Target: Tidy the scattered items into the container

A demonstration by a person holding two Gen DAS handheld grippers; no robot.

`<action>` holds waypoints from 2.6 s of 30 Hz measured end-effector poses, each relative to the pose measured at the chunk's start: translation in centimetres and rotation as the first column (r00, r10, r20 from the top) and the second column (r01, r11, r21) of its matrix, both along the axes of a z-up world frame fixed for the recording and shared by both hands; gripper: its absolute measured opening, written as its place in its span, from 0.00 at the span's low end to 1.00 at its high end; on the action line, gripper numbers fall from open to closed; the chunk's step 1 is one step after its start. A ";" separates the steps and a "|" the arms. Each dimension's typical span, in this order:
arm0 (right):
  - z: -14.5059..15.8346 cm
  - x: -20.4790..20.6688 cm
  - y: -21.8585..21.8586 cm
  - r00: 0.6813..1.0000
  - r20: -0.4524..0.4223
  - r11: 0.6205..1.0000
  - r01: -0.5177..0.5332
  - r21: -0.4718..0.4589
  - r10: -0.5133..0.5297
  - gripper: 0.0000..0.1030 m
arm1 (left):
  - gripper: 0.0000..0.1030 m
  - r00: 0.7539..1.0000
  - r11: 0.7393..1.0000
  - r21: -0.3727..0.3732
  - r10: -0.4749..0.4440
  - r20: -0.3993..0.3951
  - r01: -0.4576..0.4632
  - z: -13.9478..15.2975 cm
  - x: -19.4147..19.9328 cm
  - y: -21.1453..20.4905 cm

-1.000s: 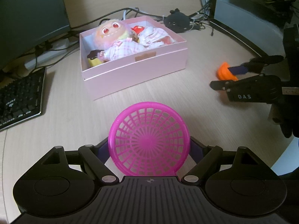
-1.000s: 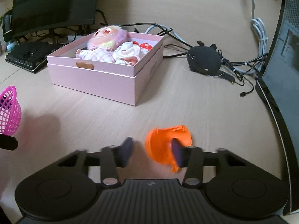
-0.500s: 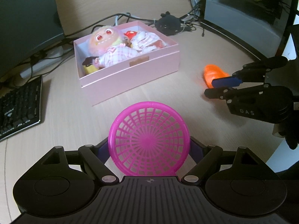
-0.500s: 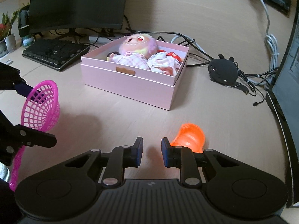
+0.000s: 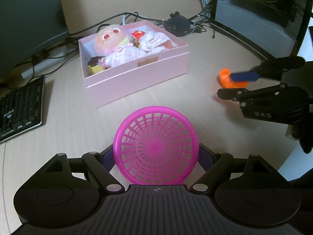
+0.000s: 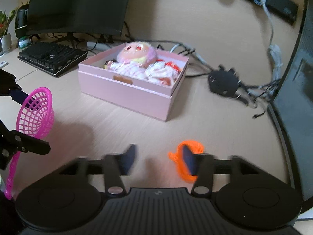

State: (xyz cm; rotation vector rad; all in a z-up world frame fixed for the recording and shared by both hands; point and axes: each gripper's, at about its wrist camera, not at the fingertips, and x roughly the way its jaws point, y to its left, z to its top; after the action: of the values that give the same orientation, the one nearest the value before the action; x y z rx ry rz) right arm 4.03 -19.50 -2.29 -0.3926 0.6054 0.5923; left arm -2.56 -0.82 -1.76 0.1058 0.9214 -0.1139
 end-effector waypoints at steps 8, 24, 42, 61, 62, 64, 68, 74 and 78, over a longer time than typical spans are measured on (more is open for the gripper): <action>-1.1 1.9 -1.5 0.997 -0.017 0.997 0.075 0.007 -0.074 0.72 | 0.85 1.000 1.000 -0.005 0.005 -0.016 -0.005 -0.3 0.1 0.2; -1.8 2.2 -0.1 0.986 -0.167 0.998 -0.002 0.065 0.013 0.56 | 0.85 0.999 1.000 0.001 -0.003 -0.051 0.003 -0.6 0.4 0.1; 7.4 6.9 5.6 0.987 0.091 0.981 -0.141 0.137 0.129 0.56 | 0.85 0.979 0.999 0.036 0.023 0.201 -0.031 6.2 5.9 2.0; 5.1 14.4 3.7 1.000 -0.011 0.973 -0.007 0.231 0.010 0.81 | 0.85 0.982 0.996 0.012 0.080 0.169 -0.083 5.4 15.1 5.0; 4.7 14.1 3.1 0.999 -0.032 0.972 0.012 0.233 -0.005 0.81 | 0.85 0.983 0.997 0.008 0.069 0.170 -0.072 5.5 15.5 4.9; 4.0 13.6 2.2 0.998 -0.059 0.972 0.043 0.229 -0.030 0.81 | 0.85 0.983 1.000 0.011 0.026 0.180 -0.029 5.7 16.7 4.1; 3.1 13.0 1.1 0.994 -0.090 0.970 0.089 0.225 -0.070 0.81 | 0.86 0.977 0.998 0.023 -0.059 0.205 0.055 5.8 20.1 1.9; 2.8 13.6 0.4 0.988 -0.096 0.966 0.136 0.219 -0.117 0.82 | 0.91 0.975 0.996 -0.005 -0.082 0.205 0.085 5.2 22.9 0.5; 3.0 14.5 0.6 0.987 -0.094 0.963 0.147 0.224 -0.129 0.83 | 0.92 0.974 0.997 -0.008 -0.078 0.211 0.082 5.2 20.6 1.8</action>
State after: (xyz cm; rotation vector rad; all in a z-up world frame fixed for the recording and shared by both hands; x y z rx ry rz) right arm 18.48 -18.94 0.74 -0.1072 0.6261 0.5388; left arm 18.04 1.02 3.43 0.1370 0.7041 -0.1817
